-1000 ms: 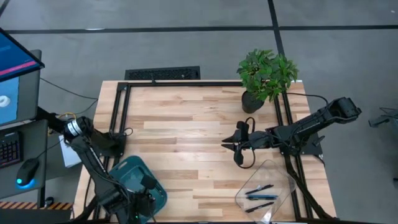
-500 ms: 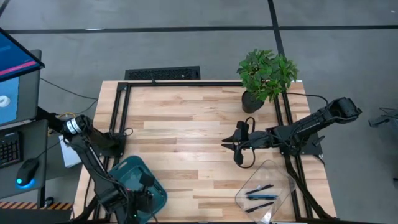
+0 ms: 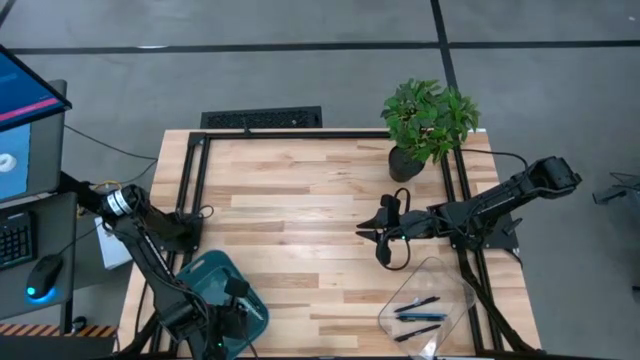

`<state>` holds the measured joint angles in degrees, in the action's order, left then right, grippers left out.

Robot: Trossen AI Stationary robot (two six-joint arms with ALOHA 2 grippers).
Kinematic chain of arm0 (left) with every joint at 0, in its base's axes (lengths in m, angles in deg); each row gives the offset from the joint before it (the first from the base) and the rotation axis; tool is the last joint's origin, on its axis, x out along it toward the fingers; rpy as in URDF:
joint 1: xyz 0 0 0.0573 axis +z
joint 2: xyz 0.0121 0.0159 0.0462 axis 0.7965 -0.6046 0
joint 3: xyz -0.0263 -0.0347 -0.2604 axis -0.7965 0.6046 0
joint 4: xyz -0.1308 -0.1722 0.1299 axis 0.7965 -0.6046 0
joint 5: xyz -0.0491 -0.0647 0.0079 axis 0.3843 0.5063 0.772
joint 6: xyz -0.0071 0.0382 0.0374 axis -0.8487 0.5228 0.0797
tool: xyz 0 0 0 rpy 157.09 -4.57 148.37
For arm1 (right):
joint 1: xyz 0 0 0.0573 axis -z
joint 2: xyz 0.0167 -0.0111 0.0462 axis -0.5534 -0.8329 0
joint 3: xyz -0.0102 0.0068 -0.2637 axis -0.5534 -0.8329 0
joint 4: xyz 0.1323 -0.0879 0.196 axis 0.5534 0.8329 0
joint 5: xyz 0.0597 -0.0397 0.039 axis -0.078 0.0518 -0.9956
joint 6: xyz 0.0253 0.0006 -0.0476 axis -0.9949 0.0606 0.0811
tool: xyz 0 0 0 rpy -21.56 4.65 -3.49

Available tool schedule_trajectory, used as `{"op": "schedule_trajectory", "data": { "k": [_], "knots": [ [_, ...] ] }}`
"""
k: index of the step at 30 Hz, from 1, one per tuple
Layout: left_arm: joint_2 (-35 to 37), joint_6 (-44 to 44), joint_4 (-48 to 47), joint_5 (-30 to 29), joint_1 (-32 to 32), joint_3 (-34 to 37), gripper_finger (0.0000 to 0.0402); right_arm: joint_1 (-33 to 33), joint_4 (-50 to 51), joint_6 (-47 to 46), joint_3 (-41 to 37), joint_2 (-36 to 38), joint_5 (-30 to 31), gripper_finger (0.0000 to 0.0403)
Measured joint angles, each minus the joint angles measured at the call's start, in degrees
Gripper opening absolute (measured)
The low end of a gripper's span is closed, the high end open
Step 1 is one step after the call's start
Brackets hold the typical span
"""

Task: Sort pens & pencils
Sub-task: Put the white pencil in the blue bin, then return to Home Position

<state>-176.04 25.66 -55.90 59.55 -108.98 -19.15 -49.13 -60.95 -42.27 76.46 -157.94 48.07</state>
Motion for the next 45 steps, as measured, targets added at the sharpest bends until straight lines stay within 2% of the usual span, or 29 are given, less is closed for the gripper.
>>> {"op": "schedule_trajectory", "data": {
  "k": [7,12,16,24,27,31,39,45],
  "knots": [
    [0.0,0.0,-0.2,-0.1,0.0,-0.1,0.0042,0.0,0.0,0.0,0.0,0.0,0.0,0.0113],
    [0.7,0.1,-3.0,-4.9,0.0,-1.7,0.0043,0.0,0.0,0.0,0.0,0.0,0.0,0.0113],
    [5.6,-0.2,-6.1,-8.1,0.0,-2.0,0.0043,-0.1,-0.1,0.0,0.0,0.0,0.0,0.0113],
    [17.0,4.4,-7.4,-20.7,1.6,-1.8,0.0043,-0.1,0.0,0.1,0.0,0.0,0.0,0.0113],
    [18.8,5.5,-7.5,-23.7,5.0,-0.4,0.0043,-0.1,-0.1,0.5,0.0,0.0,0.0,0.0113],
    [19.6,7.4,-7.5,-24.2,11.3,1.8,0.0043,-0.1,-0.1,0.5,0.0,0.0,0.0,0.0113],
    [19.6,12.9,-5.8,-30.5,22.2,2.0,0.0043,-0.1,-0.2,3.5,0.0,0.0,0.0,0.0113],
    [19.4,12.3,0.2,-31.3,29.9,2.1,0.0043,-0.7,-0.3,6.5,0.0,0.9,-0.1,0.0113]
  ]
}}
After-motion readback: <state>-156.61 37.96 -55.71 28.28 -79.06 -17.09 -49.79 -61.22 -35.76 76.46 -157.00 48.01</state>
